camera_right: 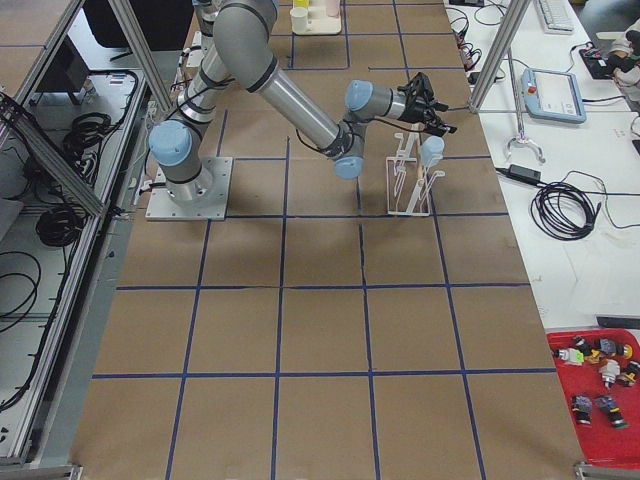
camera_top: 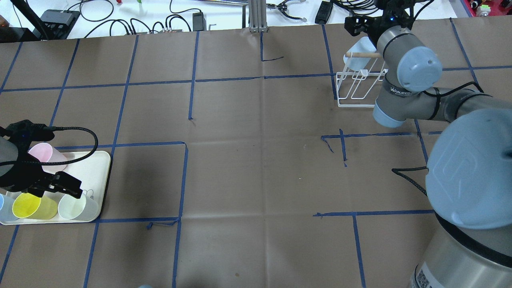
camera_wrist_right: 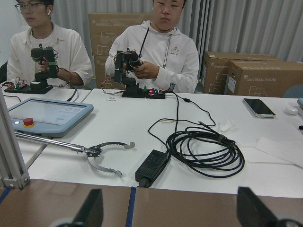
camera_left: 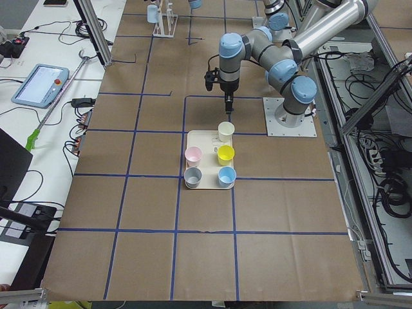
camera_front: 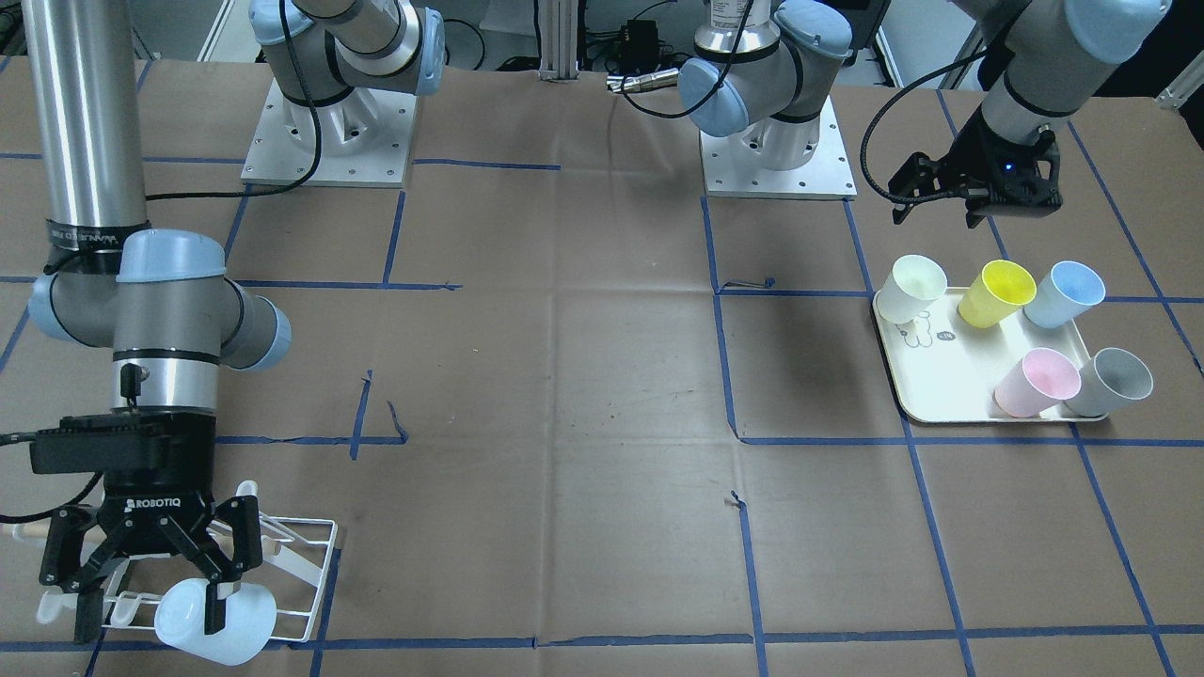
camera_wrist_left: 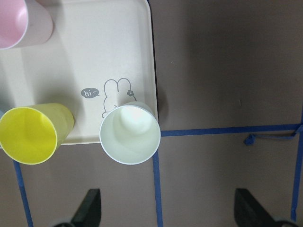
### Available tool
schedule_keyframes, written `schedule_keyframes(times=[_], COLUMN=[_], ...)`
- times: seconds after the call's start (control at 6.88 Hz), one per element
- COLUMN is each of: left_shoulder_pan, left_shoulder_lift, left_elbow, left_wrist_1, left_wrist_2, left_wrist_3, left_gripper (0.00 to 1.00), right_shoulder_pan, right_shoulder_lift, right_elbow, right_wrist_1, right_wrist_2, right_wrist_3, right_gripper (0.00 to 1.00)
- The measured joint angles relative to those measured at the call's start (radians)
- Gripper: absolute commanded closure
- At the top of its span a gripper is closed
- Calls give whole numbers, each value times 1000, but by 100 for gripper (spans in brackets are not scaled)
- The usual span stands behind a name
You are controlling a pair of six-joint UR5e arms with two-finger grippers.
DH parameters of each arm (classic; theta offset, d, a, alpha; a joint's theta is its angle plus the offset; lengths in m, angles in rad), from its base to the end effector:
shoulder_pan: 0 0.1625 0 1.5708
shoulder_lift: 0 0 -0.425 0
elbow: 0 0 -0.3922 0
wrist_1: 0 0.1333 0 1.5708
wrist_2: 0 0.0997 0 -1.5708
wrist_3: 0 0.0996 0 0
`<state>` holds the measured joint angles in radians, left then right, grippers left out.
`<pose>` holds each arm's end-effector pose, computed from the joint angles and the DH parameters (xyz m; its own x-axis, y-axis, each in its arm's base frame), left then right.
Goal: Transfer IKEA cup to right arm and place on rack
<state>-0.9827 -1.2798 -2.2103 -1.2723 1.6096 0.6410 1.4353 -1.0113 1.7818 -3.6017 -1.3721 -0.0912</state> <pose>0.0816 -0.3558 0.3313 -0.9985 0.0539 -0.0012 0.0537 0.9966 0.0632 0.0664 -0.6453 0.3146 -0.9963 -0.0811 0.0267 -0.0497 0.2965 -0.9537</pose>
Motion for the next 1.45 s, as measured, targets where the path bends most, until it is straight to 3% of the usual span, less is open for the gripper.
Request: schedule_keyframes(times=[0.15, 0.44, 0.73, 1.16, 1.31, 1.45], left_shoulder_pan=[0, 1, 8, 49, 54, 55], left_shoulder_lift=[-12, -80, -118, -136, -142, -150], left_elbow=[-50, -98, -113, -156, -160, -161], left_wrist_1=[73, 207, 241, 254, 262, 272], left_wrist_2=[-15, -23, -22, -17, -15, -14], left_wrist_3=[0, 0, 0, 0, 0, -2], left_gripper=[1, 1, 2, 8, 26, 53], right_shoulder_pan=[9, 60, 129, 240, 255, 261], right_shoulder_lift=[-40, -109, -133, -131, -131, -129], right_elbow=[2, 3, 1, -3, -2, 0], right_wrist_1=[25, 43, 52, 19, 15, -5], right_wrist_2=[11, 119, 190, 211, 212, 211], right_wrist_3=[9, 145, 367, 548, 710, 891], right_gripper=[0, 0, 0, 0, 0, 0])
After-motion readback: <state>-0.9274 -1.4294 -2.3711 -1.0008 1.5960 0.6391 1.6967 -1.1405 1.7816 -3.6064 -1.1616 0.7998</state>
